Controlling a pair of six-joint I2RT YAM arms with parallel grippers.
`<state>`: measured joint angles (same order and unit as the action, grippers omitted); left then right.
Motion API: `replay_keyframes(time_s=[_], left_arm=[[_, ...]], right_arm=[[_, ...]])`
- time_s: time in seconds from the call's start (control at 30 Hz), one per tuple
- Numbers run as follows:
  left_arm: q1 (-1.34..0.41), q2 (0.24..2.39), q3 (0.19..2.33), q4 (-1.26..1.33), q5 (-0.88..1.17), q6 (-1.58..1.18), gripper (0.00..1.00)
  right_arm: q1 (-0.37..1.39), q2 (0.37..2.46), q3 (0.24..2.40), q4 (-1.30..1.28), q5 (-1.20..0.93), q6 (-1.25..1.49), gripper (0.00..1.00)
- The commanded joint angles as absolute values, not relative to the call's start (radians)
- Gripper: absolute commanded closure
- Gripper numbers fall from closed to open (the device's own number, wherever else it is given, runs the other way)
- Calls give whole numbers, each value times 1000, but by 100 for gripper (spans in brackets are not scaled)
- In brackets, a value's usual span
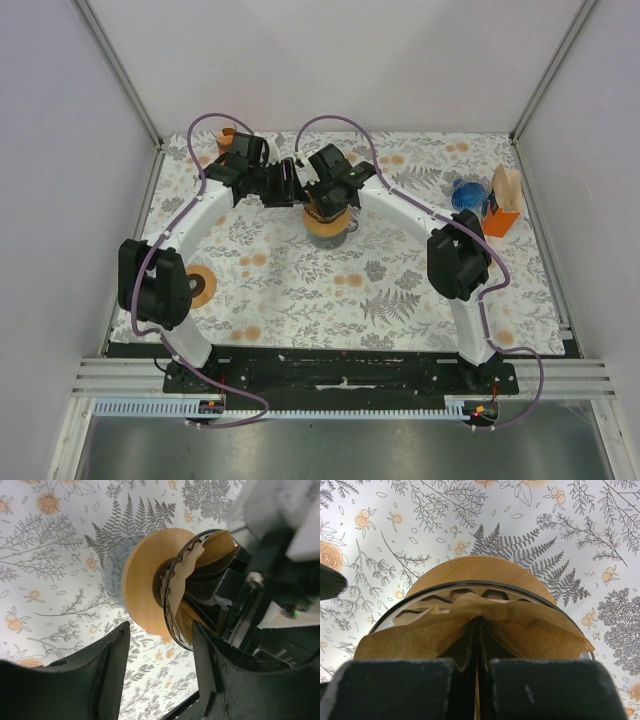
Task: Place the coffee filter in the dripper
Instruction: Adjust the coffee filter in the coffee dripper.
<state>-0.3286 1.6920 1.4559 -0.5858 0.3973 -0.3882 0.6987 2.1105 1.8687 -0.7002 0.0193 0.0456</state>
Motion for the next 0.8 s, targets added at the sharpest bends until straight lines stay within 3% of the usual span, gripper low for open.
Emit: replay_keyframes(time_s=[0.0,0.17,0.5,0.63,0.77], left_arm=[[-304,1707,1404,-450,531,-515,42],[-295,1741,1393,-445,552,-529,64],[-296,1701,1373,-477,512,-491,78],[-295,1700,1370,-482,502,-482,81],[-295,1695,1376,-489,486,-473,83]], right_arm=[[719,2175,1862,-772,-18,38,100],[719,2171,1881,-779,-21,35,100],[716,2103,1928,-782,-20,9,100],[701,2059,1948,-764,-66,9,82],[677,2008,1944,-747,-124,-20,75]])
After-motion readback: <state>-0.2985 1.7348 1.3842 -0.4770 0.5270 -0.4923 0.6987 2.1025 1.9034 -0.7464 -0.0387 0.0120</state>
